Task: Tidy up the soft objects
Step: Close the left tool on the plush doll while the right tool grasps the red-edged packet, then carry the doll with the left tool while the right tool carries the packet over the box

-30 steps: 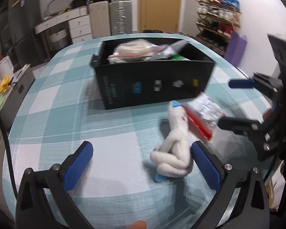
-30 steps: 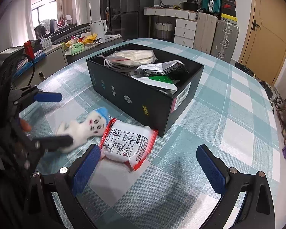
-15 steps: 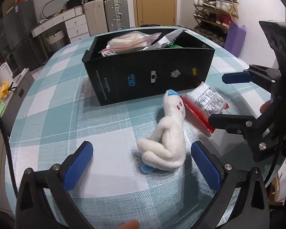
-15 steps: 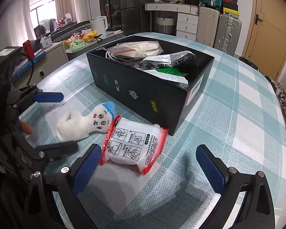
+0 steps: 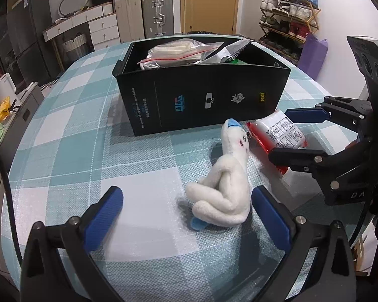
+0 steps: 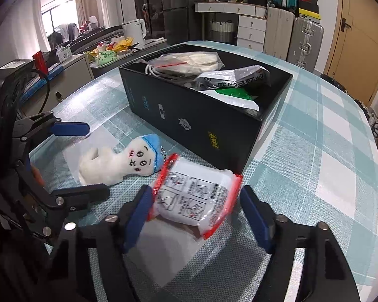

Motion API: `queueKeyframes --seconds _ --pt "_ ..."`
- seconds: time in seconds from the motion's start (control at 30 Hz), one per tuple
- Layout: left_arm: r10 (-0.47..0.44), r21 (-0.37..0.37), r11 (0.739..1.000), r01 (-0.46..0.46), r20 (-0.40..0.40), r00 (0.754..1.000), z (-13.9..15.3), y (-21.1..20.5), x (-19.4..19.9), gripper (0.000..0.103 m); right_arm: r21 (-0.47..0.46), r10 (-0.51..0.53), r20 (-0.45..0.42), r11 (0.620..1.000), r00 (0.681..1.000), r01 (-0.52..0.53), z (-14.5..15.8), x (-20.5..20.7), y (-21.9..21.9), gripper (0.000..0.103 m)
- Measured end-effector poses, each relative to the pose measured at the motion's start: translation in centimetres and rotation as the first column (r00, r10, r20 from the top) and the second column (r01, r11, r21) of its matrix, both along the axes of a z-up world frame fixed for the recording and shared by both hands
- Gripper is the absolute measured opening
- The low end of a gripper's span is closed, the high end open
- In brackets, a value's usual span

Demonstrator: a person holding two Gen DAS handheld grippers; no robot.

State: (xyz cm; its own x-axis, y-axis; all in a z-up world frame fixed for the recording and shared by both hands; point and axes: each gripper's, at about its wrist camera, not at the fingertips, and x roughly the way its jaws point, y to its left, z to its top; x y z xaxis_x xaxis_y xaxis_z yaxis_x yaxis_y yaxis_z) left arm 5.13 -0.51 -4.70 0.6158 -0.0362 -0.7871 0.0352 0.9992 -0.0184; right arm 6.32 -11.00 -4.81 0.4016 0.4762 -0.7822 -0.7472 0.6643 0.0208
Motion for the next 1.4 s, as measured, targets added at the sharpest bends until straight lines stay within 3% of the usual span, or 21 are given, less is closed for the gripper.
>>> queueKeyframes --seconds 0.17,0.33,0.4,0.5,0.97,1.4 --pt "-0.021 -0.018 1.000 0.021 0.006 1.000 0.1 0.0 0.0 0.090 0.010 0.020 0.004 1.000 1.000 -0.020 0.3 -0.2 -0.3 0.060" --pt "-0.057 -0.037 0.998 0.057 0.003 0.998 0.2 -0.3 -0.1 0.067 0.010 0.033 0.012 0.999 0.999 -0.033 0.6 -0.4 -0.7 0.057" --pt "-0.078 -0.059 0.995 0.078 0.013 0.997 0.4 -0.4 -0.3 0.051 0.010 0.028 0.019 1.000 0.999 -0.028 0.7 -0.4 -0.9 0.057" --pt "-0.096 -0.075 0.992 0.098 0.021 0.995 0.4 -0.6 -0.5 0.041 0.006 0.026 0.026 1.000 0.999 -0.026 0.7 -0.4 -0.9 0.057" --pt "-0.080 -0.143 0.985 0.094 0.102 0.992 2.2 0.5 -1.2 0.036 0.037 0.048 0.064 0.998 0.997 -0.050 2.0 -1.2 -1.3 0.056" --pt "-0.024 -0.169 0.984 0.062 0.214 0.977 5.4 2.6 -1.5 0.036 0.146 0.017 0.147 0.988 0.989 -0.039 5.2 -2.1 -2.6 0.056"
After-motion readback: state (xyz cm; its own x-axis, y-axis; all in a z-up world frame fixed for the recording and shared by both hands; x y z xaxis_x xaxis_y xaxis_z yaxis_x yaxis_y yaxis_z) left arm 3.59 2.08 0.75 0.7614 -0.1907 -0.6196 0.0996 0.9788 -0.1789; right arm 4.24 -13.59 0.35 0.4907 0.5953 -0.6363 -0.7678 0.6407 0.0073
